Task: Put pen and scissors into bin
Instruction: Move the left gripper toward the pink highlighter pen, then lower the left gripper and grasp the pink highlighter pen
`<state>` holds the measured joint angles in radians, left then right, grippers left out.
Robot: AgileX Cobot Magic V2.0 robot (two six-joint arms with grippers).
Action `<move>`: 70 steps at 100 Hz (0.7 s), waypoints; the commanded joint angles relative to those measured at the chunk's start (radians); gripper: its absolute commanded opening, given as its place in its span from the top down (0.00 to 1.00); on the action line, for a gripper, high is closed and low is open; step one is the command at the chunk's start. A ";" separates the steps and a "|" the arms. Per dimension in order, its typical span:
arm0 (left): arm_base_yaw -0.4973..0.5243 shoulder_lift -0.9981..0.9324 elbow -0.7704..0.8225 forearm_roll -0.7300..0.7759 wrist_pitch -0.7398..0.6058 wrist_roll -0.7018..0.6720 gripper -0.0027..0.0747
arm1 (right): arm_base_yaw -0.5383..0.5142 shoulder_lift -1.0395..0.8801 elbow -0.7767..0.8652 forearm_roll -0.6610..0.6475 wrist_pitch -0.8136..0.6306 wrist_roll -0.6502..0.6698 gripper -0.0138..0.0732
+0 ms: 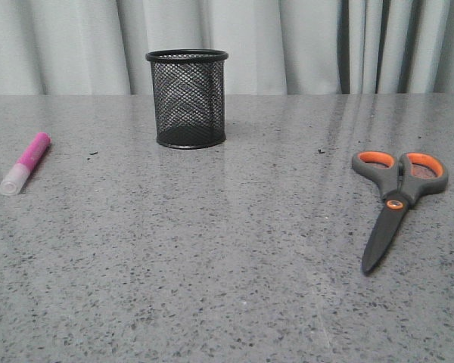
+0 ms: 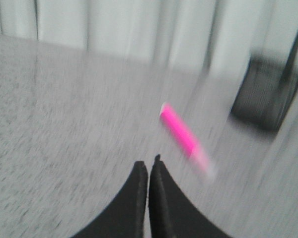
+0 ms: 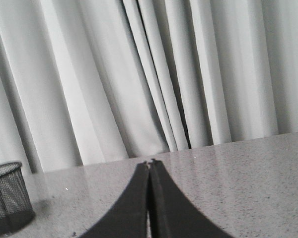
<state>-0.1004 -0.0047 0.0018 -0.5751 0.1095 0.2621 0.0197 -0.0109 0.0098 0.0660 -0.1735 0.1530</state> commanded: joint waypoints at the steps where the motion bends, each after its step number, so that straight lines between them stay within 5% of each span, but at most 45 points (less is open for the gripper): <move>1: 0.002 -0.031 0.040 -0.359 -0.206 -0.011 0.99 | -0.004 -0.018 0.010 0.048 -0.040 0.021 0.92; 10: 0.002 -0.031 0.039 -0.642 -0.249 -0.011 0.99 | -0.004 -0.018 0.010 0.056 -0.039 0.057 0.92; 19: 0.002 -0.031 0.027 -0.704 -0.253 -0.011 0.99 | -0.004 -0.018 -0.012 0.056 -0.045 0.095 0.92; 34: 0.002 -0.014 -0.072 -0.444 -0.156 -0.002 0.86 | -0.004 0.026 -0.134 0.056 0.141 0.095 0.86; 45: 0.002 0.092 -0.201 -0.271 -0.031 -0.002 0.57 | -0.004 0.118 -0.239 0.054 0.276 0.084 0.61; 52: 0.002 0.209 -0.290 -0.234 0.059 -0.002 0.48 | -0.004 0.200 -0.309 0.054 0.375 0.083 0.44; 58: 0.002 0.323 -0.377 -0.204 0.146 -0.002 0.49 | -0.004 0.273 -0.373 0.054 0.475 0.083 0.37; 70: 0.002 0.600 -0.550 -0.097 0.320 -0.002 0.65 | -0.004 0.418 -0.462 0.054 0.565 0.054 0.37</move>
<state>-0.1004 0.4005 -0.4126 -0.7468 0.3359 0.2584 0.0197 0.3118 -0.3676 0.1211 0.3898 0.2381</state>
